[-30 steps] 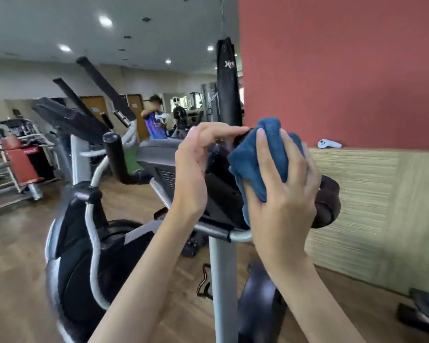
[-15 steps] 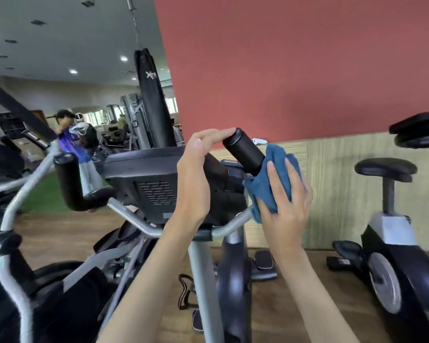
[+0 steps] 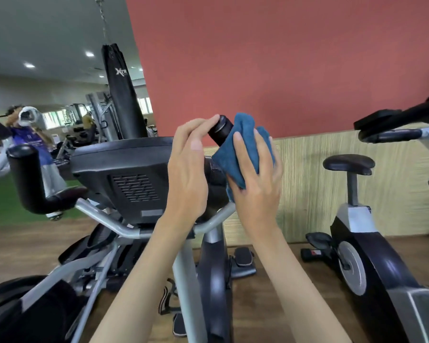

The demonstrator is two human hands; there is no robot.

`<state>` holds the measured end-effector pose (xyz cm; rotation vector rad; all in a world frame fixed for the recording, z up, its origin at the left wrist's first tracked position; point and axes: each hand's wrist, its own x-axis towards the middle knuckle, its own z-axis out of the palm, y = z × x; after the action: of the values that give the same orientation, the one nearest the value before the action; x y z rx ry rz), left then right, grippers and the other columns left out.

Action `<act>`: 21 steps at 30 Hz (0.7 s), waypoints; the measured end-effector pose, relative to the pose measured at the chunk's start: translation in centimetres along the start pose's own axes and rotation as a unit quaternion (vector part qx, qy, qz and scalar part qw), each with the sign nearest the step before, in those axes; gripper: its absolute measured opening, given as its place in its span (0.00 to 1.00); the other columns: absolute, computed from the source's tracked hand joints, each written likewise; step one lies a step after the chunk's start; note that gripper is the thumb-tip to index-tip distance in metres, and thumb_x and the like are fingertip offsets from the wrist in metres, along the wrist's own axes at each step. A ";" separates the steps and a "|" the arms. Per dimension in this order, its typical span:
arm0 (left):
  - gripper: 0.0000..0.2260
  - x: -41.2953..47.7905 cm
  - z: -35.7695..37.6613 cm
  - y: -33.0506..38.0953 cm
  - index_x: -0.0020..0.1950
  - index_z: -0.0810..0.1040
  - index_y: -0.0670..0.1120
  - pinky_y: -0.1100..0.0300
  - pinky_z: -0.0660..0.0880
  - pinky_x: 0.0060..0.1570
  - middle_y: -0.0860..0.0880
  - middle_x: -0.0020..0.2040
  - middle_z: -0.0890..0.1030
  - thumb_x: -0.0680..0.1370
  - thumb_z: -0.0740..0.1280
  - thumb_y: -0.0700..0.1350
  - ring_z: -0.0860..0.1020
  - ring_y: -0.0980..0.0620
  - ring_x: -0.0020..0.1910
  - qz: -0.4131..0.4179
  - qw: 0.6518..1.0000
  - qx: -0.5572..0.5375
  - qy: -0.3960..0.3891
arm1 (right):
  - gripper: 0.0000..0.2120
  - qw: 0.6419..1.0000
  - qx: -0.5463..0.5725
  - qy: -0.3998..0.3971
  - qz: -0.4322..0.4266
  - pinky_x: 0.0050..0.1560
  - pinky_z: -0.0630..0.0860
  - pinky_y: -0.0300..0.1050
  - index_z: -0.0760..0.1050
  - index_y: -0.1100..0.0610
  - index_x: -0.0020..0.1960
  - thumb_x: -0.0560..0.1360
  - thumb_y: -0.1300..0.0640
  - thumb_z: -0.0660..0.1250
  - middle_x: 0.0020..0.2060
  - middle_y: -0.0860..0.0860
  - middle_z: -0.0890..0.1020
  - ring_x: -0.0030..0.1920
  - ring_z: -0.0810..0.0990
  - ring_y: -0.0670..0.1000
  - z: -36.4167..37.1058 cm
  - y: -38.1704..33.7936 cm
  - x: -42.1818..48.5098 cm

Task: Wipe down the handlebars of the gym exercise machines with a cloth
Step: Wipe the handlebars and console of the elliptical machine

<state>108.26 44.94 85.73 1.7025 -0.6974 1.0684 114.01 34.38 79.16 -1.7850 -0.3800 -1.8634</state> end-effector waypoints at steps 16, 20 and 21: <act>0.25 -4.9 4.2 -5.8 0.78 0.49 0.45 0.50 0.37 0.74 0.50 0.77 0.48 0.81 0.49 0.46 0.44 0.52 0.78 0.205 0.893 0.392 -0.080 | 0.21 0.992 0.108 0.027 0.054 0.68 0.67 0.59 0.66 0.54 0.70 0.79 0.50 0.63 0.67 0.55 0.67 0.68 0.68 0.64 -0.4 4.3 -4.9; 0.25 -5.0 4.5 -5.9 0.77 0.50 0.44 0.47 0.39 0.74 0.51 0.77 0.49 0.80 0.50 0.45 0.42 0.55 0.77 0.201 0.901 0.379 -0.069 | 0.19 0.993 0.103 0.046 0.013 0.70 0.66 0.54 0.66 0.53 0.69 0.80 0.50 0.63 0.66 0.55 0.66 0.67 0.68 0.64 0.4 5.2 -4.9; 0.25 -4.9 4.5 -5.9 0.77 0.51 0.44 0.47 0.39 0.74 0.51 0.77 0.49 0.80 0.50 0.45 0.42 0.55 0.77 0.202 0.901 0.379 -0.067 | 0.19 0.993 0.110 0.047 0.010 0.71 0.65 0.53 0.66 0.52 0.69 0.80 0.50 0.62 0.66 0.56 0.65 0.67 0.67 0.62 0.7 5.9 -5.3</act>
<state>112.51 42.77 78.20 2.3719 -0.7999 1.6761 117.80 30.87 73.10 -1.5431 -0.5094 -1.8080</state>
